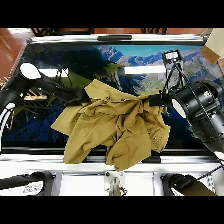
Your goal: Fold the shirts.
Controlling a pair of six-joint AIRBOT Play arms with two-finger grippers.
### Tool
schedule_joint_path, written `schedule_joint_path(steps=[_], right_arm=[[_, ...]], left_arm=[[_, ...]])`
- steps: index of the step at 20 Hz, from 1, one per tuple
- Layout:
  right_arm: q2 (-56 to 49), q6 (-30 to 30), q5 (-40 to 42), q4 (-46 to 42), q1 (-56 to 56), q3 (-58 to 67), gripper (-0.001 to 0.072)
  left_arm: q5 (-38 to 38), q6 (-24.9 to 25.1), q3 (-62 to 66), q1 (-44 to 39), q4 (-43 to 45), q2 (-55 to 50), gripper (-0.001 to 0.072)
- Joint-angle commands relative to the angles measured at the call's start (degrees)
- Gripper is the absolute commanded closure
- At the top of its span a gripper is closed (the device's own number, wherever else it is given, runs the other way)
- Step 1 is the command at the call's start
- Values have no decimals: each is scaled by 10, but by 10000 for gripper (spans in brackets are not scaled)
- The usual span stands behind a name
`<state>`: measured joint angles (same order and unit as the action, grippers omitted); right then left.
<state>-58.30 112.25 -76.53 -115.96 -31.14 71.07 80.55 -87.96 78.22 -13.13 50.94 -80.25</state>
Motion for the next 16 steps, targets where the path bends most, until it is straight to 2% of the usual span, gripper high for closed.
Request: schedule_joint_path(steps=[1,6,11,14,16], right_arm=[[-2,-4,-6,0,0,0,652],[-2,-4,-2,0,0,0,652],[-2,-5,-2,0,0,0,652],[-2,-5,-2,0,0,0,652],[-2,-4,-2,0,0,0,652]], left_arm=[[39,-13,-79,-53,0,38,40],[34,3,-151,-156,0,18,35],[-49,9,-158,-269,0,-43,35],[-69,10,-159,-304,-3,-79,36],[-93,24,-159,-317,-35,-96,39]])
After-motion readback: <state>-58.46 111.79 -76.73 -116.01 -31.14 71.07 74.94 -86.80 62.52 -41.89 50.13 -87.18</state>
